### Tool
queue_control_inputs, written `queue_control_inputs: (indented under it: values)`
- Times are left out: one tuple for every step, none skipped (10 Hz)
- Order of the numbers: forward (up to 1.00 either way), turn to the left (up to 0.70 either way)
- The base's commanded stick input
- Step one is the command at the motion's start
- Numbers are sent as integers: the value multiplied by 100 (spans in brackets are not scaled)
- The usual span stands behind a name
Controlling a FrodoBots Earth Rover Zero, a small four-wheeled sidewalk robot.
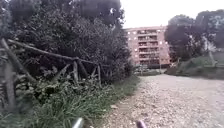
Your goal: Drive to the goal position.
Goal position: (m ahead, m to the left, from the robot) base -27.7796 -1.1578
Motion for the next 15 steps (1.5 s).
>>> queue_control_inputs:
  values:
    - [0, 0]
    - [0, 0]
    - [0, 0]
    - [0, 0]
    - [0, -11]
    - [0, -70]
    - [0, -70]
    - [0, -70]
    - [0, -70]
    - [0, -70]
    - [0, -70]
    - [0, -70]
    - [0, -70]
    - [0, -70]
    - [0, -70]
